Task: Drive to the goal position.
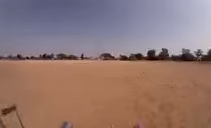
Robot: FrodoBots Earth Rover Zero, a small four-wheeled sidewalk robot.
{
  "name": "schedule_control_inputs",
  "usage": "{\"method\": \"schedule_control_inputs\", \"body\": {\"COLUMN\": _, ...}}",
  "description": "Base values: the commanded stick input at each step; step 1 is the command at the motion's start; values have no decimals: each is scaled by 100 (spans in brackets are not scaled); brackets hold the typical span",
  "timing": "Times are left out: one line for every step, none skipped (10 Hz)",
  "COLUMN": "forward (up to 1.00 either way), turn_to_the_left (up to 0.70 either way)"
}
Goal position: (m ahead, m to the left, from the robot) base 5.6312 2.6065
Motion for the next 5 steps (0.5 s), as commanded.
{"method": "schedule_control_inputs", "body": {"forward": 70, "turn_to_the_left": 0}}
{"method": "schedule_control_inputs", "body": {"forward": 70, "turn_to_the_left": 0}}
{"method": "schedule_control_inputs", "body": {"forward": 70, "turn_to_the_left": 0}}
{"method": "schedule_control_inputs", "body": {"forward": 70, "turn_to_the_left": 0}}
{"method": "schedule_control_inputs", "body": {"forward": 70, "turn_to_the_left": 0}}
